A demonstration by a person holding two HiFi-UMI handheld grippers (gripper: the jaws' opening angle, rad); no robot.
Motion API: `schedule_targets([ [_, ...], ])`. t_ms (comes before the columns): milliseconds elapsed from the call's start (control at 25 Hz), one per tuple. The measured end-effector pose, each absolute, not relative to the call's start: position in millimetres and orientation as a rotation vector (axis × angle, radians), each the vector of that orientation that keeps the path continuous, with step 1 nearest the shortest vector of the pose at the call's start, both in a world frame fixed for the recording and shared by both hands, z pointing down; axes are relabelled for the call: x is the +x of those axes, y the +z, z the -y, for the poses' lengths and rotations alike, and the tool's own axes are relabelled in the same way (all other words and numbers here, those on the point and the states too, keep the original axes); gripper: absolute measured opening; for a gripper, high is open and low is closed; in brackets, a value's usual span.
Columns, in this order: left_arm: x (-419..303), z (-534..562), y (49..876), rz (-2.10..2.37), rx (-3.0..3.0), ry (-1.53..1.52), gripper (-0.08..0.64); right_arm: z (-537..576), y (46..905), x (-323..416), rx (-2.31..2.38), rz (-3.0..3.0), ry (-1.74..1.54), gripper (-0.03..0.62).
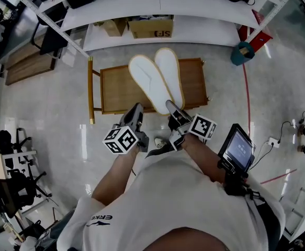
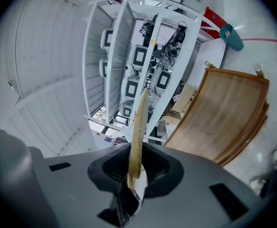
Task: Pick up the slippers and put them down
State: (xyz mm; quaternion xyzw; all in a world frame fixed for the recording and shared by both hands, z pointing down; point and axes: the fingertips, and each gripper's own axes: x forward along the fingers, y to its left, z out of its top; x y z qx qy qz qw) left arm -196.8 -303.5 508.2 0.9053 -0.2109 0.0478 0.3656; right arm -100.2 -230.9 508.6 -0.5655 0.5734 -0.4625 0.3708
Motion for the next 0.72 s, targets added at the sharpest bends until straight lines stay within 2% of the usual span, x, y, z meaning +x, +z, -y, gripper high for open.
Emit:
schedule_targets([
  [720,-195,280,572,0.576,2.265,0.32,0.003,216,593,-90,-1.495,-1.313,-1.324,0.063],
])
